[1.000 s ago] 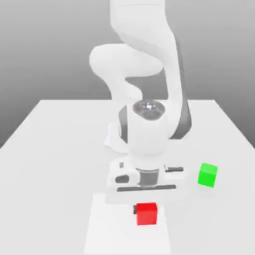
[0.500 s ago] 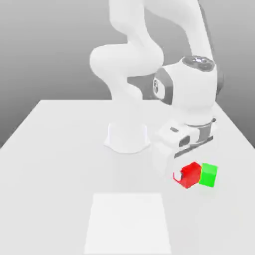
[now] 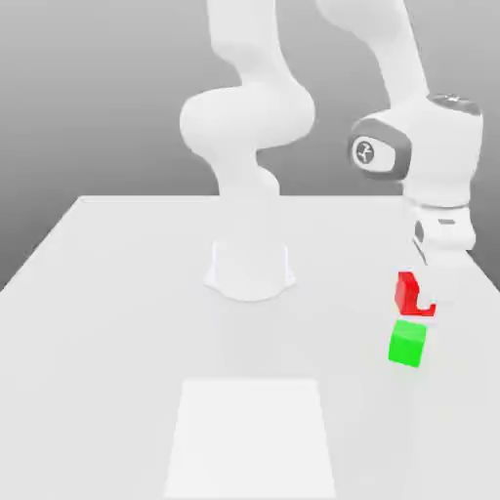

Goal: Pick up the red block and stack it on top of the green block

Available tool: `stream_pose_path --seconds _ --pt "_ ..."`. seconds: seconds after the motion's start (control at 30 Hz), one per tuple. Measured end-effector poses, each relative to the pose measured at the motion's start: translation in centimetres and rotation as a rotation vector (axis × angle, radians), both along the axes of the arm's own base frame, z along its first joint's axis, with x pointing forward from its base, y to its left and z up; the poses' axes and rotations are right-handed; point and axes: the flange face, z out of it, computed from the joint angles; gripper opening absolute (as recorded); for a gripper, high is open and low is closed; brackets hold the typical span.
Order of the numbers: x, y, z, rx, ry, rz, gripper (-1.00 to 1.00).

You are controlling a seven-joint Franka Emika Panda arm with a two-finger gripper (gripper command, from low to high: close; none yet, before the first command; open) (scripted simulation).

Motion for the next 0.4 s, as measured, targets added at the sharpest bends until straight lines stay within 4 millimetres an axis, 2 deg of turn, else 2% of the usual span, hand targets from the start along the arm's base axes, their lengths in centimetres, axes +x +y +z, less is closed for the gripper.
stream_pose_path --seconds 0.03,0.07,0.27,0.4 --pt "-0.2 0.0 -0.9 0.001 0.001 0.004 -1.0" --pt "-0.2 0.0 -1.6 0.002 0.002 0.005 1.0" --pt "-0.3 0.0 -1.9 0.003 0.003 0.004 1.0" --pt "-0.1 0.2 0.4 0.001 -0.001 0.007 1.0"
